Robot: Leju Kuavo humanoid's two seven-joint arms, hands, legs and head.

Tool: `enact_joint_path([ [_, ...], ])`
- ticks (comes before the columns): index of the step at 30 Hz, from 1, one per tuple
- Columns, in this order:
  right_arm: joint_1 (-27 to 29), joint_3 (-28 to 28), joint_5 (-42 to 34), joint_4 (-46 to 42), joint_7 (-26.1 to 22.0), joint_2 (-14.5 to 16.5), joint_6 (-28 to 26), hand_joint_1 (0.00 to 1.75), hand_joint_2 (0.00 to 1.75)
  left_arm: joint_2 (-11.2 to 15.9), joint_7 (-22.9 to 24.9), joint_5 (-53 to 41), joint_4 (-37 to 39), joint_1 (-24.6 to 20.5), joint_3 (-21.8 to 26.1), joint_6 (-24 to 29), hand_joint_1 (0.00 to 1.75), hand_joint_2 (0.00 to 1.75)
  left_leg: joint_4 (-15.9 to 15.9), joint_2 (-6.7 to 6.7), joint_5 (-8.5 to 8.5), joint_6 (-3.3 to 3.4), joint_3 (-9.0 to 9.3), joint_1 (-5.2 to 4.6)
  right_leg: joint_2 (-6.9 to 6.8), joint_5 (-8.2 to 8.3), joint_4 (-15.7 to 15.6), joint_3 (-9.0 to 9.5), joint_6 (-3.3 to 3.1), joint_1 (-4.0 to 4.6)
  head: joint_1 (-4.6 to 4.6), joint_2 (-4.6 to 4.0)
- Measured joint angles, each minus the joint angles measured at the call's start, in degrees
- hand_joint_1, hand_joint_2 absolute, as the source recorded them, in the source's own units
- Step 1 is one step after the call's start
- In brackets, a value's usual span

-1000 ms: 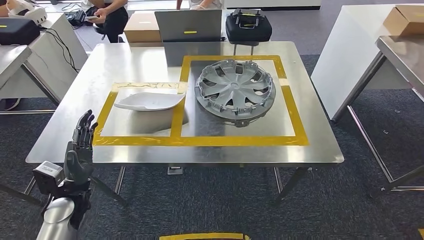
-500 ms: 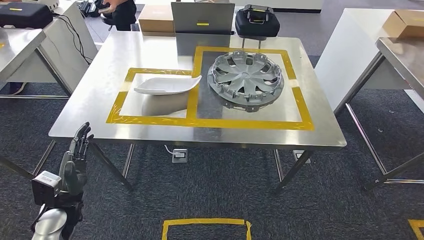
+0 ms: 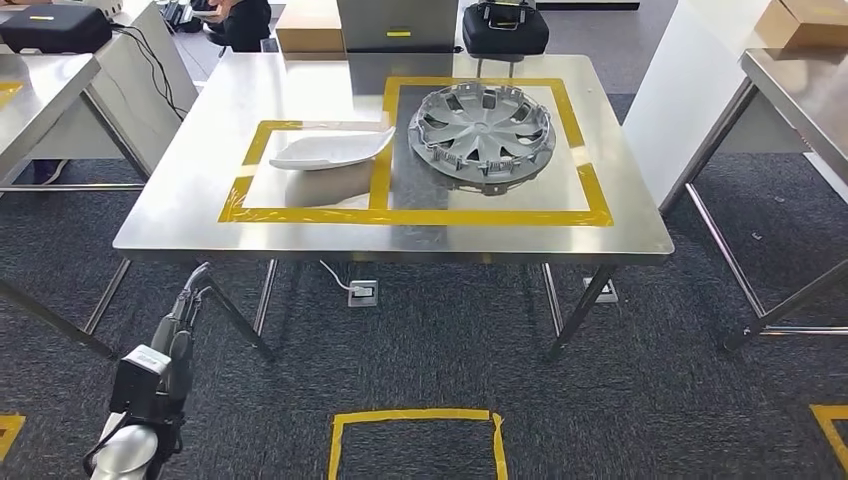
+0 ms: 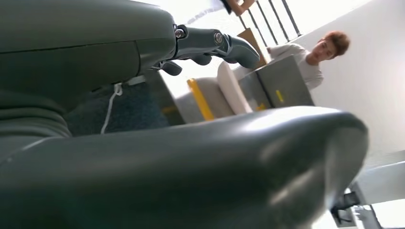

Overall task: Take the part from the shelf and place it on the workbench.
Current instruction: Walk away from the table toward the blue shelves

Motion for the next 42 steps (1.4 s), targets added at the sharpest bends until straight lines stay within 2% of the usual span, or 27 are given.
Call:
enact_joint_path([
  [1,0.0,0.0,0.0,0.01,-0.1,0.14,0.0,0.0,0.0,-0.13,-0.08,-0.6,2.12,-0.11,0.04,0.22,0.0,0.0,3.7,0.0,-2.41,-0.46,-0.82,0.28,-0.04,0.63,0.05,-0.84,0.07,-0.11,-0.07,0.0],
  [2,0.01,0.0,0.01,0.02,-0.14,0.32,0.0,0.0,0.0,-0.25,-0.23,-0.88,4.42,-0.17,0.07,0.37,0.0,0.0,6.69,0.01,-3.61,-0.88,-1.22,0.58,-0.06,1.22,0.16,-1.7,0.21,-0.23,-0.08,0.0],
  [3,0.01,0.0,0.01,0.03,-0.16,0.48,0.0,0.0,0.0,-0.37,-0.39,-1.02,6.88,-0.31,0.07,0.55,0.0,0.0,8.36,0.01,-3.59,-1.27,-0.97,0.85,-0.08,1.76,0.34,-2.56,0.42,-0.4,-0.1,0.0],
  [5,0.02,0.0,0.07,0.05,-0.19,0.72,-0.01,0.0,0.0,-0.54,-0.57,-1.15,13.29,-1.01,0.08,1.41,0.0,0.0,5.63,0.07,-0.74,-2.07,2.47,1.47,-0.16,2.64,1.06,-4.37,1.03,-0.89,-0.14,0.0],
  [7,0.03,0.0,0.16,0.07,-0.19,0.81,-0.01,0.0,0.0,-0.79,-0.64,-1.46,20.15,-2.09,0.05,2.96,0.0,0.0,-2.09,0.06,0.24,-2.68,7.76,1.87,-0.2,3.23,2.23,-6.05,1.81,-1.21,-0.42,0.0],
  [9,0.08,0.0,0.26,0.13,-0.19,0.9,0.1,0.0,0.0,-1.11,-0.59,-2.21,26.8,-3.05,0.01,5.08,0.0,0.0,-6.2,-0.14,-0.84,-2.01,10.16,1.78,-0.12,3.87,2.99,-6.84,2.62,-1.1,-0.65,0.0],
  [12,0.3,0.0,0.45,0.21,-0.16,1.11,0.38,0.0,0.0,-1.53,-0.06,-3.62,36.54,-4.08,-0.03,7.46,0.0,0.0,-5.98,-0.07,-0.39,-0.04,9.31,1.48,0.1,4.51,3.25,-7.28,3.78,-1.28,-0.46,0.0],
  [13,0.43,0.0,0.54,0.23,-0.14,1.19,0.42,0.0,0.0,-1.67,0.22,-4.0,39.1,-4.36,-0.03,7.91,0.0,0.0,-5.92,0.07,0.07,0.56,8.8,1.43,0.16,3.41,4.08,-7.71,4.09,-1.42,-0.37,0.0],
  [15,0.58,0.0,0.7,0.29,-0.12,1.39,0.49,0.0,0.0,-1.88,1.8,-4.58,44.24,-4.97,-0.03,8.41,0.0,0.0,-5.93,0.29,1.23,1.51,7.43,1.35,0.23,-1.69,9.06,-9.38,4.42,-1.48,-0.07,0.0],
  [17,0.6,0.0,0.91,0.38,-0.11,1.56,0.61,0.0,0.0,-2.01,5.31,-5.09,49.03,-5.17,-0.03,8.53,0.0,0.0,-5.84,0.39,2.5,1.88,5.77,1.04,0.26,-6.73,16.58,-11.1,4.44,-1.31,0.2,0.0],
  [18,0.64,0.0,1.01,0.43,-0.11,1.63,0.67,0.0,0.0,-2.06,7.52,-5.33,51.03,-4.97,-0.03,8.5,0.0,0.0,-5.77,0.46,3.14,1.96,4.92,0.86,0.27,-7.48,18.98,-11.1,4.31,-1.2,0.25,0.0],
  [19,0.7,0.0,1.1,0.48,-0.13,1.7,0.72,0.0,0.0,-2.1,9.76,-5.59,52.77,-4.66,-0.03,8.39,0.0,0.0,-5.69,0.52,3.74,2.01,4.09,0.67,0.28,-7.0,19.6,-10.16,4.05,-1.07,0.28,0.0],
  [21,0.73,0.0,1.21,0.51,-0.16,1.83,0.78,0.0,0.0,-2.23,13.64,-6.0,55.57,-3.88,-0.03,7.89,0.0,0.0,-5.57,0.54,4.87,2.01,2.67,0.35,0.38,-4.36,14.51,-5.03,3.06,-0.62,0.34,0.0],
  [23,0.55,0.0,1.27,0.51,-0.16,1.85,0.8,0.0,0.0,-2.57,15.98,-6.27,57.6,-3.04,-0.03,7.36,0.0,0.0,-5.67,0.54,5.97,1.71,1.83,0.17,0.51,-4.17,6.24,0.89,1.93,-0.05,0.33,0.0],
  [25,0.48,0.0,1.3,0.51,-0.14,1.85,0.83,0.0,0.0,-2.84,16.87,-6.44,59.07,-2.48,-0.03,7.14,0.0,0.0,-6.11,0.5,7.15,1.12,1.61,0.37,0.55,-4.89,2.24,2.97,1.35,0.4,0.41,0.0],
  [27,0.5,0.0,1.33,0.51,-0.12,1.88,0.81,0.0,0.0,-2.86,17.25,-6.5,60.21,-2.1,-0.03,7.07,0.0,0.0,-6.68,0.33,8.08,0.41,1.51,0.54,0.4,-3.54,1.52,2.27,0.95,0.4,0.57,0.0],
  [28,0.44,0.0,1.35,0.51,-0.07,1.9,0.8,0.0,0.0,-2.88,17.69,-6.54,60.67,-1.93,-0.03,6.91,0.0,0.0,-6.32,0.24,7.31,0.1,1.22,0.53,0.31,-2.68,1.16,1.74,0.68,0.25,0.59,0.0],
  [29,0.39,0.0,1.36,0.51,0.03,1.91,0.81,0.0,0.0,-2.91,18.38,-6.58,61.07,-1.77,-0.03,6.69,0.0,0.0,-5.09,0.17,5.44,-0.19,0.76,0.53,0.23,-1.78,0.8,1.09,0.44,0.05,0.49,0.0],
  [30,0.36,0.0,1.36,0.51,0.26,1.95,0.84,0.0,0.0,-2.94,19.38,-6.61,61.46,-1.7,-0.03,6.38,0.0,0.0,-2.6,0.13,2.45,-0.42,0.11,0.59,0.15,-0.97,0.64,0.38,0.31,-0.09,0.36,0.0],
  [32,0.44,0.0,1.36,0.51,0.87,2.07,0.87,0.0,0.0,-3.12,21.76,-6.48,62.06,-1.61,-0.02,5.68,0.0,0.0,4.52,0.13,-3.18,-0.92,-1.11,0.66,0.03,0.46,0.74,-1.43,0.23,-0.12,0.1,0.0],
  [33,0.48,0.0,1.36,0.51,1.1,2.16,0.87,0.0,0.0,-3.32,22.82,-6.3,62.31,-1.56,0.01,5.37,0.0,0.0,7.66,0.13,-4.12,-1.13,-1.19,0.7,-0.08,1.22,0.9,-2.49,0.3,-0.14,0.06,0.0],
  [34,0.49,0.0,1.36,0.51,1.2,2.25,0.87,0.0,0.0,-3.54,23.71,-6.11,62.5,-1.51,0.03,5.12,0.0,0.0,9.33,0.13,-3.47,-1.28,-0.56,0.74,-0.21,1.94,1.14,-3.63,0.42,-0.19,0.02,0.0],
  [36,0.47,0.0,1.37,0.51,1.2,2.43,0.91,0.0,0.0,-4.09,25.23,-5.89,62.75,-1.45,0.08,4.77,0.0,0.0,7.03,0.15,-0.2,-1.48,3.44,0.91,-0.41,3.22,1.9,-5.89,0.84,-0.35,-0.04,0.0],
  [37,0.43,0.01,1.38,0.51,1.17,2.49,0.96,0.0,0.0,-4.36,25.85,-5.85,62.79,-1.5,0.08,4.64,0.0,0.0,3.14,0.14,-0.12,-1.59,6.64,1.0,-0.47,3.75,2.44,-6.87,1.16,-0.36,-0.08,0.0],
  [39,0.38,0.04,1.41,0.51,0.97,2.57,1.09,0.0,0.0,-4.92,26.73,-5.62,62.84,-1.59,0.15,4.31,0.0,0.0,-4.34,-0.06,-2.16,-0.96,11.93,0.89,-0.51,4.64,3.34,-7.9,1.82,-0.27,-0.09,0.0],
  [40,0.35,0.07,1.45,0.51,0.87,2.6,1.2,0.0,0.0,-5.18,27.06,-5.47,62.89,-1.62,0.27,4.01,0.0,0.0,-6.41,-0.17,-3.27,-0.42,13.05,0.72,-0.5,5.14,3.52,-8.06,2.13,-0.25,-0.06,0.0],
  [42,0.42,0.13,1.65,0.51,0.75,2.65,1.44,0.0,0.0,-5.63,27.56,-5.24,63.07,-1.58,0.59,3.21,0.0,0.0,-6.76,-0.11,-2.77,0.87,12.51,0.58,-0.37,6.0,3.43,-8.11,2.75,-0.39,0.09,0.0],
])
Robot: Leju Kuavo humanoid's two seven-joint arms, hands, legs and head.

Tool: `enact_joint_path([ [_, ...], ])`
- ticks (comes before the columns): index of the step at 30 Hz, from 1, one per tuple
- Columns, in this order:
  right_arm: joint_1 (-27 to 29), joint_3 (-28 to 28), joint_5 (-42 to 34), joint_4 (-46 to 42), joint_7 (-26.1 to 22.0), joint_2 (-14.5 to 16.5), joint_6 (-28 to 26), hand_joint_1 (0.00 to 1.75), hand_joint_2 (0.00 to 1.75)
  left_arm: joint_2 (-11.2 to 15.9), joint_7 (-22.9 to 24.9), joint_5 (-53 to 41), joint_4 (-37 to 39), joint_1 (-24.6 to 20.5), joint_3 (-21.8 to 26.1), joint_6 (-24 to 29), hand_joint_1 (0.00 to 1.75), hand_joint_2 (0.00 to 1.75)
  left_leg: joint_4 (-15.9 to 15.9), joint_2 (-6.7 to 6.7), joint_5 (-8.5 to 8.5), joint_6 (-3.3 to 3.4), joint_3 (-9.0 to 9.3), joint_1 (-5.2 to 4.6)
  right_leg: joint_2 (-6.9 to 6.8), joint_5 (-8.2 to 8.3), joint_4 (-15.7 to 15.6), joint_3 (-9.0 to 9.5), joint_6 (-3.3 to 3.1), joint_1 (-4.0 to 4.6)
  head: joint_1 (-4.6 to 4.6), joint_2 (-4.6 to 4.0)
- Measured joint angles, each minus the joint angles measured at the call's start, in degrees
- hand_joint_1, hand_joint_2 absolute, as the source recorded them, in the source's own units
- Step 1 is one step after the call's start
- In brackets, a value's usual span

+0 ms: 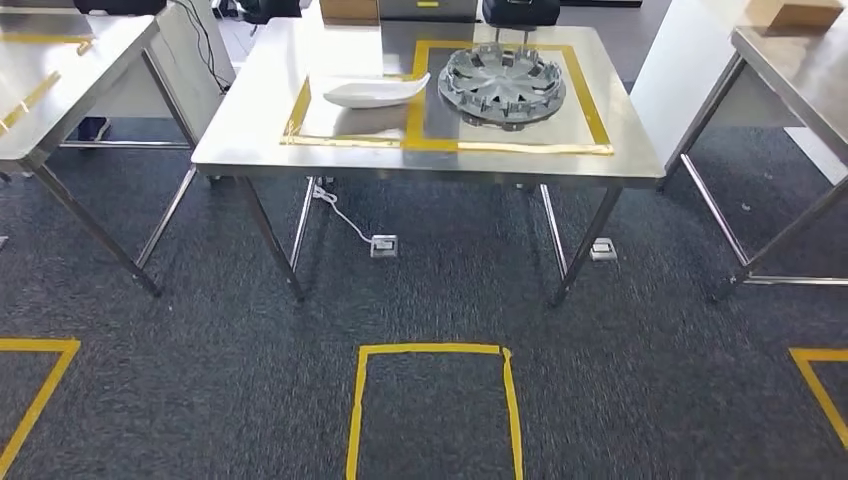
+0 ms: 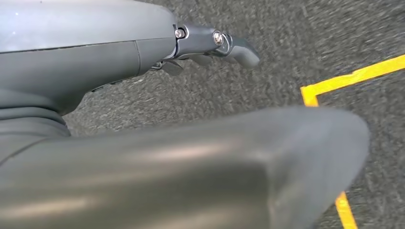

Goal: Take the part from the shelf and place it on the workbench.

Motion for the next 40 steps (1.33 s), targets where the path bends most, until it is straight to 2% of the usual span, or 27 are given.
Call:
enact_joint_path([
  [1,0.09,0.03,0.16,0.01,0.03,0.03,0.15,0.0,0.0,-0.15,0.24,0.05,0.09,-0.04,0.2,-0.42,0.0,0.0,0.14,0.13,0.54,0.52,-0.6,-0.03,0.1,-0.63,0.38,-0.35,0.33,-0.17,-0.01,0.0],
  [2,0.19,0.07,0.33,0.02,0.1,0.06,0.34,0.0,0.0,-0.28,0.39,0.08,0.15,-0.06,0.34,-0.77,0.0,0.0,0.15,0.28,1.15,1.0,-1.34,0.03,0.21,-2.42,1.65,-0.95,0.68,-0.27,0.09,0.0],
  [3,0.24,0.12,0.47,0.04,0.23,0.09,0.6,0.0,0.0,-0.37,0.51,0.1,0.2,-0.08,0.46,-1.12,0.0,0.0,0.13,0.4,1.83,1.33,-2.21,0.09,0.29,-5.2,4.13,-1.81,0.98,-0.36,0.2,0.0],
  [4,0.23,0.2,0.54,0.06,0.49,0.14,0.9,0.0,0.0,-0.41,0.6,0.11,0.21,-0.09,0.57,-1.47,0.0,0.0,0.13,0.45,2.52,1.49,-3.17,0.08,0.34,-8.42,7.72,-2.82,1.2,-0.42,0.36,0.0],
  [5,0.2,0.28,0.56,0.08,0.78,0.19,1.2,0.0,0.0,-0.42,0.67,0.11,0.23,-0.08,0.67,-1.79,0.0,0.0,0.14,0.47,3.2,1.55,-4.13,0.07,0.35,-10.9,11.74,-3.7,1.35,-0.42,0.47,0.0],
  [6,0.19,0.35,0.56,0.11,1.03,0.25,1.43,0.0,0.0,-0.44,0.75,0.12,0.26,-0.07,0.77,-2.05,0.0,0.0,0.19,0.51,3.9,1.51,-5.07,0.05,0.35,-12.07,15.21,-4.19,1.4,-0.43,0.56,0.0],
  [7,0.2,0.42,0.56,0.13,1.22,0.32,1.56,0.0,0.0,-0.46,0.85,0.12,0.29,-0.06,0.86,-2.21,0.0,0.0,0.24,0.54,4.55,1.44,-5.92,0.03,0.36,-11.89,17.27,-3.94,1.36,-0.44,0.6,0.0],
  [8,0.21,0.46,0.56,0.16,1.27,0.38,1.64,0.0,0.0,-0.51,0.91,0.13,0.32,-0.04,0.92,-2.29,0.0,0.0,0.31,0.54,5.15,1.34,-6.63,0.02,0.36,-10.65,17.23,-2.65,1.23,-0.43,0.64,0.0],
  [9,0.2,0.5,0.56,0.19,1.27,0.44,1.68,0.0,0.0,-0.57,0.96,0.13,0.35,-0.03,0.94,-2.34,0.0,0.0,0.36,0.53,5.71,1.2,-7.23,0.02,0.38,-9.15,14.99,-0.22,0.99,-0.4,0.68,0.0],
  [10,0.15,0.54,0.57,0.2,1.29,0.48,1.73,0.0,0.0,-0.67,1.01,0.17,0.36,-0.04,0.95,-2.4,0.0,0.0,0.42,0.53,6.2,1.02,-7.65,0.02,0.41,-8.41,10.87,3.21,0.65,-0.33,0.69,0.0],
  [11,0.05,0.6,0.6,0.21,1.47,0.51,1.83,0.0,0.0,-0.77,1.09,0.24,0.36,-0.07,0.97,-2.52,0.0,0.44,0.47,0.51,6.65,0.76,-7.96,-0.02,0.44,-8.61,6.08,6.75,0.25,-0.18,0.7,0.0],
  [12,-0.06,0.69,0.67,0.23,1.88,0.55,1.94,0.0,0.0,-0.85,1.22,0.41,0.36,-0.13,1.03,-2.71,0.0,0.87,0.48,0.52,7.05,0.43,-8.16,-0.05,0.47,-9.32,2.14,9.38,-0.1,0.0,0.7,0.0],
  [13,-0.16,0.79,0.77,0.25,2.61,0.63,2.07,0.0,0.44,-0.92,1.47,0.76,0.35,-0.2,1.22,-3.0,0.0,1.31,0.46,0.54,7.37,0.09,-8.28,-0.06,0.47,-10.18,-0.47,10.86,-0.39,0.17,0.7,0.0],
  [14,-0.21,0.89,0.91,0.29,3.55,0.84,2.16,0.0,0.87,-0.95,1.69,1.19,0.34,-0.25,1.54,-3.34,0.0,1.75,0.45,0.55,7.22,0.06,-8.45,-0.13,0.44,-10.57,-1.54,11.19,-0.41,0.25,0.69,0.0],
  [16,-0.1,1.11,1.42,0.39,5.5,1.38,2.25,0.0,1.75,-1.01,1.9,2.16,0.34,-0.28,2.39,-3.91,0.0,1.75,0.38,0.55,6.34,0.38,-8.65,-0.19,0.37,-10.42,-1.76,10.81,-0.44,0.26,0.68,0.0],
  [17,-0.02,1.23,1.73,0.44,6.25,1.71,2.28,0.0,1.75,-1.07,1.84,2.54,0.34,-0.26,2.83,-4.15,0.0,1.75,0.31,0.53,5.91,0.56,-8.72,-0.22,0.35,-10.22,-1.8,10.71,-0.55,0.26,0.66,0.0],
  [18,0.04,1.38,2.04,0.47,6.84,1.97,2.33,0.0,1.75,-1.14,1.77,2.9,0.35,-0.25,3.23,-4.31,0.0,1.75,0.12,0.51,6.19,0.45,-8.72,-0.2,0.34,-10.01,-1.78,10.59,-0.85,0.33,0.64,0.0],
  [21,0.11,1.82,2.56,0.58,7.61,2.82,2.43,0.0,1.75,-1.26,1.64,3.48,0.36,-0.25,4.33,-4.58,0.0,1.75,-0.76,0.42,8.96,-0.31,-8.67,0.01,0.33,-9.47,-1.63,10.2,-1.51,0.54,0.62,0.0],
  [23,0.16,2.06,2.62,0.62,7.64,3.26,2.46,0.0,1.75,-1.27,1.61,3.52,0.36,-0.26,4.93,-4.65,0.0,1.75,-1.01,0.37,9.57,-0.65,-8.65,0.09,0.32,-9.32,-1.57,10.03,-1.71,0.61,0.62,0.0],
  [30,0.13,2.6,2.78,0.63,8.31,3.74,3.33,0.0,1.75,-1.44,0.97,3.63,0.37,-0.25,5.48,-5.16,0.0,1.75,-1.12,0.35,9.8,-0.94,-8.65,0.11,0.32,-9.32,-1.46,9.85,-1.82,0.67,0.63,0.0],
  [36,0.13,2.81,2.78,0.63,6.97,3.99,4.38,0.0,1.75,-1.93,-1.75,6.86,0.37,-0.24,7.94,-9.89,0.0,1.75,-1.08,0.35,9.8,-0.97,-8.76,0.09,0.32,-9.31,-1.46,9.71,-1.78,0.63,0.64,0.0],
  [40,0.39,4.4,1.43,0.63,6.49,4.03,4.06,0.0,1.75,-2.08,-2.18,7.79,0.28,-0.04,8.65,-10.7,0.0,1.75,-1.04,0.35,9.8,-0.96,-8.83,0.09,0.32,-9.28,-1.46,9.66,-1.74,0.62,0.64,0.0],
])
